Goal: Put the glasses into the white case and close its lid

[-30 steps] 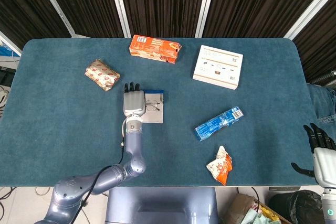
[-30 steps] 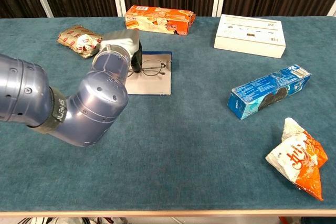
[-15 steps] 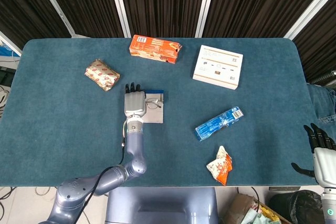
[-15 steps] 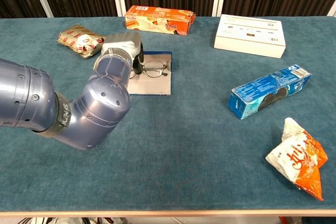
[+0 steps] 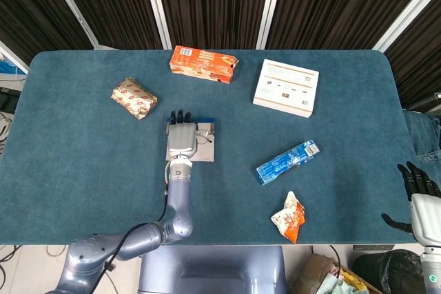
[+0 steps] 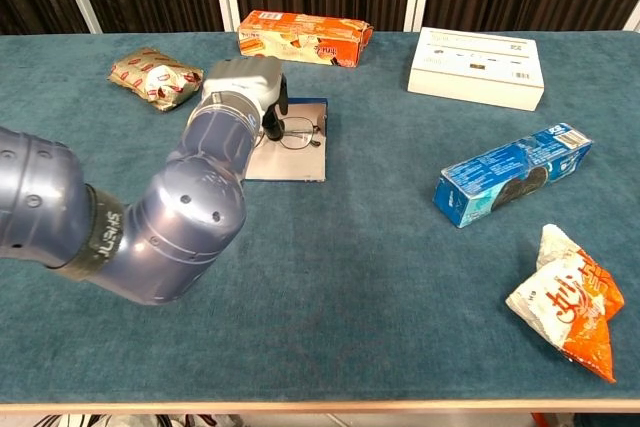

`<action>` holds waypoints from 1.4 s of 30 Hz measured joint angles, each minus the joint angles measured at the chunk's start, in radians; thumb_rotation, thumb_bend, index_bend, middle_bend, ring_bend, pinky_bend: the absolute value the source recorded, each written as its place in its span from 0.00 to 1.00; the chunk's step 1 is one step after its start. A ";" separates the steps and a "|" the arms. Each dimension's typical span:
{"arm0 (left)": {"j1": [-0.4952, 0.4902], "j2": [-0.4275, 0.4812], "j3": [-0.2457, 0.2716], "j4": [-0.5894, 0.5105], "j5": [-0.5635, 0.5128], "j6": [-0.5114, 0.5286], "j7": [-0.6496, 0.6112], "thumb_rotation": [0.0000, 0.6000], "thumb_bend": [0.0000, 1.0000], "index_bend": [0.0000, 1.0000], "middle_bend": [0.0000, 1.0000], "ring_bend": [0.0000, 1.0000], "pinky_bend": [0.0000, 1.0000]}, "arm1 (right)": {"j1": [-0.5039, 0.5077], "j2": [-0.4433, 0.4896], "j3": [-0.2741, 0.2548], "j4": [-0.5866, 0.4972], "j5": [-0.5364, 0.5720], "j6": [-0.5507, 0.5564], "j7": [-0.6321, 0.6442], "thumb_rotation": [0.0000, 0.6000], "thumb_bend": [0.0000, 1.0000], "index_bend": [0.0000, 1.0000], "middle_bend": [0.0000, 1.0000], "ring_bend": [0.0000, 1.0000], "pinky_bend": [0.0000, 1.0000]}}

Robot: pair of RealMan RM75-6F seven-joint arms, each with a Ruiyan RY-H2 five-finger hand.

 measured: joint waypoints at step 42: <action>0.266 0.353 0.237 -0.638 -0.078 -0.021 -0.093 1.00 0.55 0.00 0.84 0.87 0.85 | -0.002 0.007 0.001 -0.013 0.021 -0.008 -0.006 1.00 0.19 0.05 0.01 0.08 0.16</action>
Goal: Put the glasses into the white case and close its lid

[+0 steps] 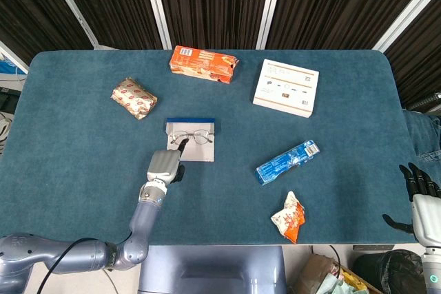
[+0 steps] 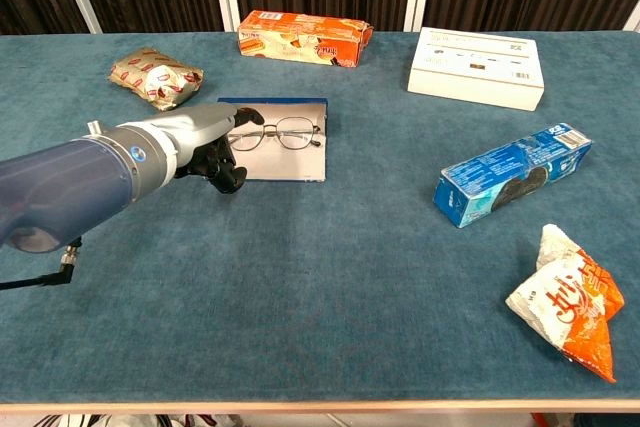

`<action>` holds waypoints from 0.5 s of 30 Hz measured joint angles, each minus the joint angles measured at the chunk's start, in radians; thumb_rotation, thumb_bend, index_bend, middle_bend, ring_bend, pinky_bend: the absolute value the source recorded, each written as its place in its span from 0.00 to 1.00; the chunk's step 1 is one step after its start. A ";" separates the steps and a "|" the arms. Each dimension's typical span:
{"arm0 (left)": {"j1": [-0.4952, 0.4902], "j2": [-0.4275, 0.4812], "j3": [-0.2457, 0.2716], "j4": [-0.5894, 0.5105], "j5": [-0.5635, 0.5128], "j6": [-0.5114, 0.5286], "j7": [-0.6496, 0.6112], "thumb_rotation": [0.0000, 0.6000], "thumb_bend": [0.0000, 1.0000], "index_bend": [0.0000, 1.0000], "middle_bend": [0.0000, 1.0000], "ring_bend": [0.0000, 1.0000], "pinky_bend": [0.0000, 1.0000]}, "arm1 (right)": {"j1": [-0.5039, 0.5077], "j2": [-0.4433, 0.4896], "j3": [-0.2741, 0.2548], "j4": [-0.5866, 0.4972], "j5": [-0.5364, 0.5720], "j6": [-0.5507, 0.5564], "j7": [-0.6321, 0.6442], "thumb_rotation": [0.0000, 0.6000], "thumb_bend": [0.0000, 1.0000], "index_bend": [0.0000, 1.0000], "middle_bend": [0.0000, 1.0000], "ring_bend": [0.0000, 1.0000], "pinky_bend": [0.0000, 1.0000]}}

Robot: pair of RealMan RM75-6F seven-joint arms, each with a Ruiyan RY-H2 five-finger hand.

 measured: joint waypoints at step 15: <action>-0.030 -0.070 -0.001 0.128 0.010 -0.021 -0.030 1.00 0.55 0.00 0.84 0.87 0.85 | 0.000 0.001 0.000 0.001 0.000 0.000 0.002 1.00 0.19 0.05 0.01 0.08 0.16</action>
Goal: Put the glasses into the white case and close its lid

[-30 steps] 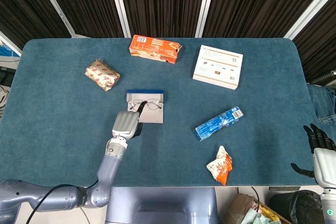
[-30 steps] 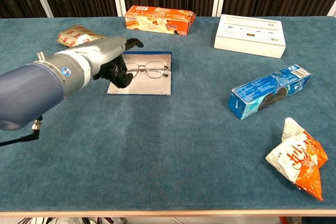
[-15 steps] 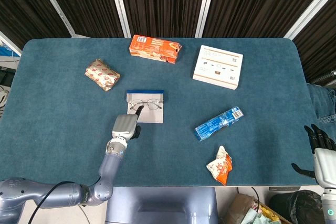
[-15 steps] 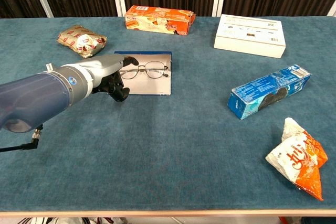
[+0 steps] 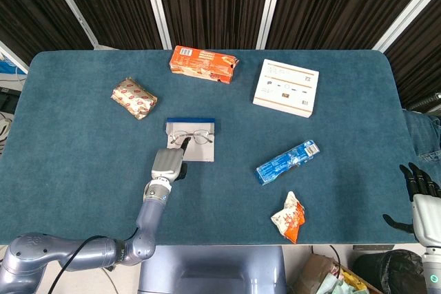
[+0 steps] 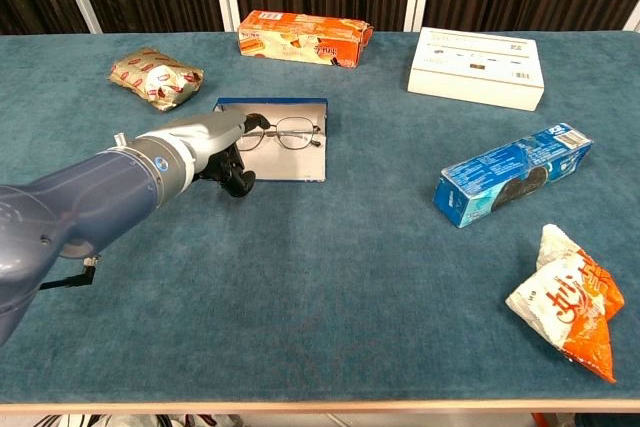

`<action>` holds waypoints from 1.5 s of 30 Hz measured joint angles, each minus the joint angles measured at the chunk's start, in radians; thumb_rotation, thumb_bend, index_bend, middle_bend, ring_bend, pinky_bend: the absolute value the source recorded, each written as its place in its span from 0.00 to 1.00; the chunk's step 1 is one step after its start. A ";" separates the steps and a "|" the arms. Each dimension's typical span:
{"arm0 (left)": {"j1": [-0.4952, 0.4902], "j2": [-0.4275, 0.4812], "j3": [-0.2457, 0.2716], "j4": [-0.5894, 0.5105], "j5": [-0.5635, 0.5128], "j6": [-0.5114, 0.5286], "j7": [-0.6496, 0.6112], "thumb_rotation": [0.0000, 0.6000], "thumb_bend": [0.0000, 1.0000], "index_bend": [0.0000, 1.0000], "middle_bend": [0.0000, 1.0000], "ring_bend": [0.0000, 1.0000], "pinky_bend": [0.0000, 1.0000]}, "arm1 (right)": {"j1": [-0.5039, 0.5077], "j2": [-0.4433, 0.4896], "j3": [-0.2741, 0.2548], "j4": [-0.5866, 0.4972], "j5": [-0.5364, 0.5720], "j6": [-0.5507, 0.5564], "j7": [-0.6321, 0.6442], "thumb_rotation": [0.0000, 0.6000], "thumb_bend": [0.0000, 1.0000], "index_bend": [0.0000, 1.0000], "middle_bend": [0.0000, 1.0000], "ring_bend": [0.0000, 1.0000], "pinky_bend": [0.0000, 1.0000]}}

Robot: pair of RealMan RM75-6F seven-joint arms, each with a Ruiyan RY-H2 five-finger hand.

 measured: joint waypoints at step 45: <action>-0.036 -0.079 -0.041 0.146 -0.018 -0.013 0.025 1.00 0.55 0.00 0.84 0.87 0.85 | -0.001 0.001 0.000 0.000 0.003 -0.001 0.000 1.00 0.19 0.05 0.01 0.08 0.16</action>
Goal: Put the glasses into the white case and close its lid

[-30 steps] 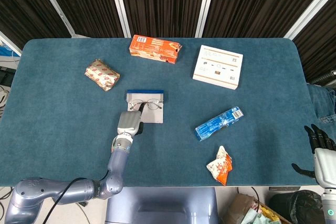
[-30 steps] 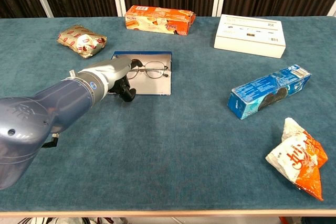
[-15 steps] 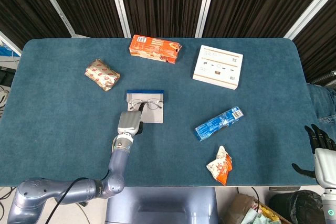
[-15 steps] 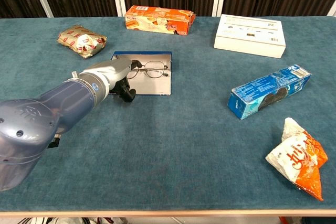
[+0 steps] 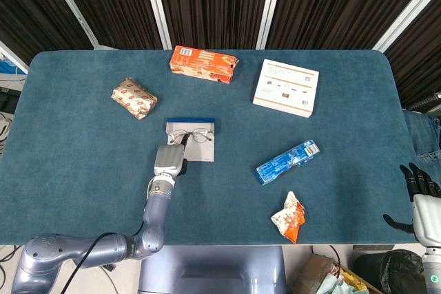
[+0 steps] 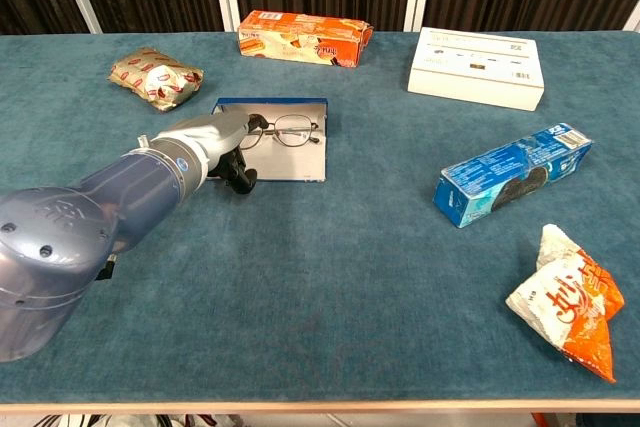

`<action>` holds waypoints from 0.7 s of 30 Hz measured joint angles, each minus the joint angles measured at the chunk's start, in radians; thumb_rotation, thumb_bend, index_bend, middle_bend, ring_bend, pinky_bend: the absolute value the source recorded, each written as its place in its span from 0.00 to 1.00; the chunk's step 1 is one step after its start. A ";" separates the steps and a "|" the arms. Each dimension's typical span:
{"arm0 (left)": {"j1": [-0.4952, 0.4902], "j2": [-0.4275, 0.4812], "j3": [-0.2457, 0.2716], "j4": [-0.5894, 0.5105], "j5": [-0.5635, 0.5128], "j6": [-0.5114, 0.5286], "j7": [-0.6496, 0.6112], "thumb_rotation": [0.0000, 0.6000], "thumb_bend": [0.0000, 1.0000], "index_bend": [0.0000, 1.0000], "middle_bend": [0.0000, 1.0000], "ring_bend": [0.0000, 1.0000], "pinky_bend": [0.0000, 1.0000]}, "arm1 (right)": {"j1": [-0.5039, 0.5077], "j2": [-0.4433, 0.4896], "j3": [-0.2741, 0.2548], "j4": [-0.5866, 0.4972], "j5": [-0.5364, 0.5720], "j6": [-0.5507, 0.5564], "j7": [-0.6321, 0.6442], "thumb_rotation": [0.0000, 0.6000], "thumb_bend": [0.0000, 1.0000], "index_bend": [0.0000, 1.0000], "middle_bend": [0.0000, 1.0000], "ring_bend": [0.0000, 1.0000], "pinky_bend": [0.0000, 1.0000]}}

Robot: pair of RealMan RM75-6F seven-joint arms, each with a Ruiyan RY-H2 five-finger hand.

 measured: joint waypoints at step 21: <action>-0.044 -0.053 -0.041 0.091 -0.018 0.016 0.050 1.00 0.55 0.00 0.84 0.87 0.85 | 0.000 0.000 0.001 -0.001 0.002 0.001 0.001 1.00 0.20 0.05 0.01 0.08 0.16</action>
